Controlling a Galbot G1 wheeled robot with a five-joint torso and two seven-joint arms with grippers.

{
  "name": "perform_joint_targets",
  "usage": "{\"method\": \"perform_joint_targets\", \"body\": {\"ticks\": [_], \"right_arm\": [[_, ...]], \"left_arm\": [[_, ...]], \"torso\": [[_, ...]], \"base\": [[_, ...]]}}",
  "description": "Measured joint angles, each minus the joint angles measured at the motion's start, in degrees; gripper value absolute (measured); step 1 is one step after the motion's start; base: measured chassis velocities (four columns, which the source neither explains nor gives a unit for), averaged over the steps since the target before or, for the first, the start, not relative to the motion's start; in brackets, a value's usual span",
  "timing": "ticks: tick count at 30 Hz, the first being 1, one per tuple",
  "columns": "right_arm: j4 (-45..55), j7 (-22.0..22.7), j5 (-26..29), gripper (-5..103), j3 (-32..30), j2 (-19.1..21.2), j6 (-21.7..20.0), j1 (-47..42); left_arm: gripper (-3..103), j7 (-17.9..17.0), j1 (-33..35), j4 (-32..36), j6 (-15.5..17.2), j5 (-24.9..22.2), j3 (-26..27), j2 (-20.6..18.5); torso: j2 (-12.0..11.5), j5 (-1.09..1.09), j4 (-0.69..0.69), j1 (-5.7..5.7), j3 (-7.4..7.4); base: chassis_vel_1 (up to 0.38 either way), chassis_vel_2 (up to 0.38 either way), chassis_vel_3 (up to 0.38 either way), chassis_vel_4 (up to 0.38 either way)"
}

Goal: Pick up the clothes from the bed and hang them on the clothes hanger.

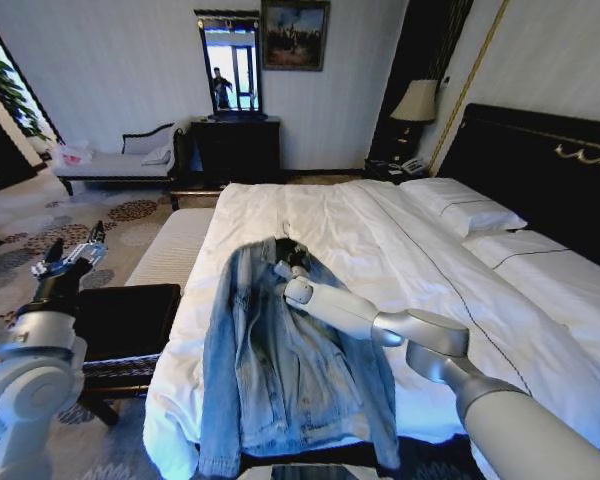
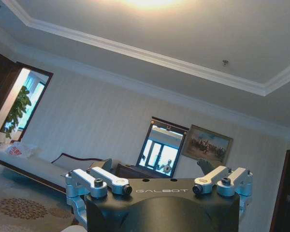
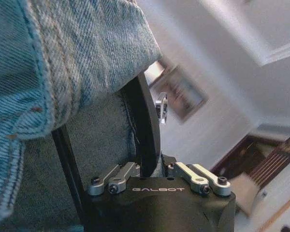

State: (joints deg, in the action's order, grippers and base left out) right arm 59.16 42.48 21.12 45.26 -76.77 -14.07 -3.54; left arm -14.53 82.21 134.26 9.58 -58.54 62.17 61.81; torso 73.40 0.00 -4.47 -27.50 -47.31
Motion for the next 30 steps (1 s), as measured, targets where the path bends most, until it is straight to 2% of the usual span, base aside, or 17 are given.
{"method": "perform_joint_targets", "body": {"ticks": [3,6,7,8,11,12,13,16,19,20,27,30], "right_arm": [[2.4,0.2,-0.5,19,-2.3,0.8,2.2,0.0],[9.1,0.1,3.4,19,-7.3,3.1,6.7,0.4],[9.1,0.1,3.4,19,-7.3,3.1,6.7,0.4],[10.3,0.0,4.5,19,-8.0,3.6,7.5,0.4],[17.5,-2.0,12.0,19,-12.6,6.3,13.3,-0.4],[17.5,-2.0,12.0,19,-12.6,6.3,13.3,-0.4],[18.7,-2.8,13.3,19,-13.6,6.8,14.7,-0.7],[25.7,-8.9,21.6,18,-19.2,11.0,22.1,-2.0],[28.6,-11.2,24.9,18,-21.1,13.2,24.5,-2.3],[32.0,-12.8,28.0,17,-22.8,15.7,26.3,-2.4],[42.6,-15.0,33.8,14,-26.3,22.9,28.3,0.0],[44.9,-15.3,35.3,14,-27.2,24.5,28.3,0.7]], "left_arm": [[100,-0.1,0.1,0.1,0.0,0.0,0.1,-0.1],[100,-0.7,0.1,0.3,0.0,-0.9,0.6,-0.6],[100,-0.7,0.1,0.3,0.0,-0.9,0.6,-0.6],[100,-0.9,0.0,0.4,0.0,-1.3,0.7,-0.7],[100,-2.2,-0.2,2.0,0.1,-4.2,1.7,-1.0],[100,-2.2,-0.2,2.0,0.1,-4.2,1.7,-1.0],[100,-2.5,-0.2,2.5,0.2,-4.8,2.0,-1.1],[100,-4.0,0.2,4.4,0.8,-6.1,3.1,-1.2],[100,-4.5,0.6,5.6,1.1,-6.7,3.6,-1.2],[100,-5.0,0.9,6.8,1.4,-7.2,4.1,-1.1],[100,-6.1,1.7,9.2,2.0,-8.7,5.5,-1.0],[100,-6.3,1.9,9.2,2.1,-8.8,5.8,-0.8]], "torso": [[0.0,0.00,0.00,-0.01,0.00],[0.0,0.00,0.00,-0.01,0.00],[0.0,0.00,0.00,-0.01,0.00],[0.0,0.00,0.00,0.00,0.00],[0.0,0.00,0.00,0.00,0.00],[0.0,0.00,0.00,0.00,0.00],[0.0,0.00,0.00,0.00,0.00],[0.0,0.01,-0.01,0.00,0.00],[0.0,0.01,-0.02,0.00,0.00],[0.0,0.02,-0.01,0.00,0.00],[0.0,0.01,-0.01,0.01,0.01],[0.0,0.01,0.00,0.01,0.00]], "base": [[0.000,0.000,0.000,0.000],[0.000,0.000,0.000,0.000],[0.000,0.000,0.000,0.000],[0.000,0.000,0.000,0.000],[0.000,0.000,0.000,0.000],[0.000,0.000,0.000,0.000],[0.000,0.000,0.000,0.000],[0.000,0.000,0.000,0.000],[0.000,0.000,0.000,0.000],[0.000,0.000,0.000,0.000],[0.000,0.000,0.000,0.000],[0.000,0.000,0.000,0.000]]}}
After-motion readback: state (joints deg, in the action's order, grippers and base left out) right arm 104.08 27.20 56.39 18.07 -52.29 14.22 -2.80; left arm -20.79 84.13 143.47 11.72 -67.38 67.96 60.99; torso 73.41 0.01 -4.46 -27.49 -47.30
